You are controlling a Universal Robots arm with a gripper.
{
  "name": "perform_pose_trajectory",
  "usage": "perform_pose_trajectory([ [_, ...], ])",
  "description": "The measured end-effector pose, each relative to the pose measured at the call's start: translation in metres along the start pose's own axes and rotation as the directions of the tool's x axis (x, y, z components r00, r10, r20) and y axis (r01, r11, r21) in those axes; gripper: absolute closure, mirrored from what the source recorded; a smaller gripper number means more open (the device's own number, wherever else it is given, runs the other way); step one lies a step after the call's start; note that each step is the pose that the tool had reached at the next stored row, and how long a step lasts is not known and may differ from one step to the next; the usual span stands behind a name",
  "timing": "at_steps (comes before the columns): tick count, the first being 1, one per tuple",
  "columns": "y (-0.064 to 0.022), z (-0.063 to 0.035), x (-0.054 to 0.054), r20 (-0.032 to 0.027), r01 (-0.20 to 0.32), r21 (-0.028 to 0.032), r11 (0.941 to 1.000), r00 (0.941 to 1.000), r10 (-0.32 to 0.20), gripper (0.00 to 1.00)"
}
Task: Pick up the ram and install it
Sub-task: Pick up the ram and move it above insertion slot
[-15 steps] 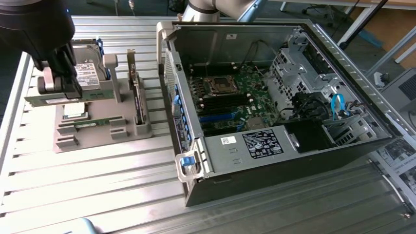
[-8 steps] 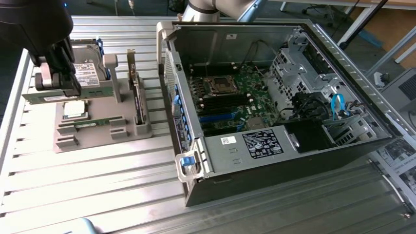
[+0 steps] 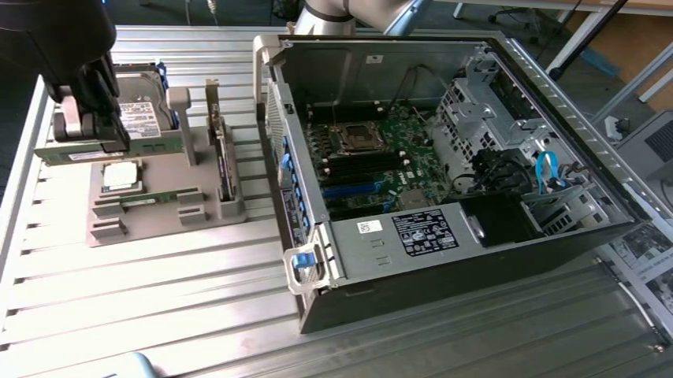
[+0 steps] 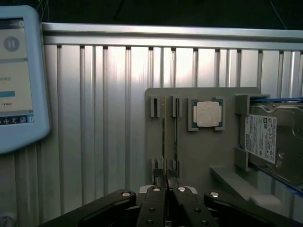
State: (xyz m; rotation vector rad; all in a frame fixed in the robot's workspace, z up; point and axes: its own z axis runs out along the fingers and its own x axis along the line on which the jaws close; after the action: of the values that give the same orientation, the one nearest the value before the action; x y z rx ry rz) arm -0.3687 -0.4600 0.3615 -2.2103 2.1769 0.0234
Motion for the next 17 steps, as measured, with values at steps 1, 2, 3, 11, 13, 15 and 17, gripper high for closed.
perform_pose_trajectory([
  [1, 0.0, -0.0008, 0.0, 0.0, 0.0, -0.0001, 1.0, 1.0, 0.0, 0.88],
  [2, 0.0, -0.0017, 0.0, 0.0, 0.0, 0.0, 1.0, 1.0, 0.0, 0.88],
  [3, 0.0, -0.003, 0.0, 0.0001, 0.0, 0.0, 1.0, 1.0, 0.0, 0.88],
  [11, -0.0002, -0.0128, 0.0, 0.0001, 0.0, 0.0001, 1.0, 1.0, 0.0, 0.88],
  [13, -0.0003, -0.0154, -0.001, 0.0001, 0.0, 0.0, 1.0, 1.0, 0.0, 0.88],
  [15, -0.0003, -0.0173, -0.001, 0.0001, 0.0, 0.0001, 1.0, 1.0, 0.0, 0.88],
  [17, -0.0004, -0.0191, -0.001, 0.0001, 0.0, 0.0, 1.0, 1.0, 0.0, 0.88],
])
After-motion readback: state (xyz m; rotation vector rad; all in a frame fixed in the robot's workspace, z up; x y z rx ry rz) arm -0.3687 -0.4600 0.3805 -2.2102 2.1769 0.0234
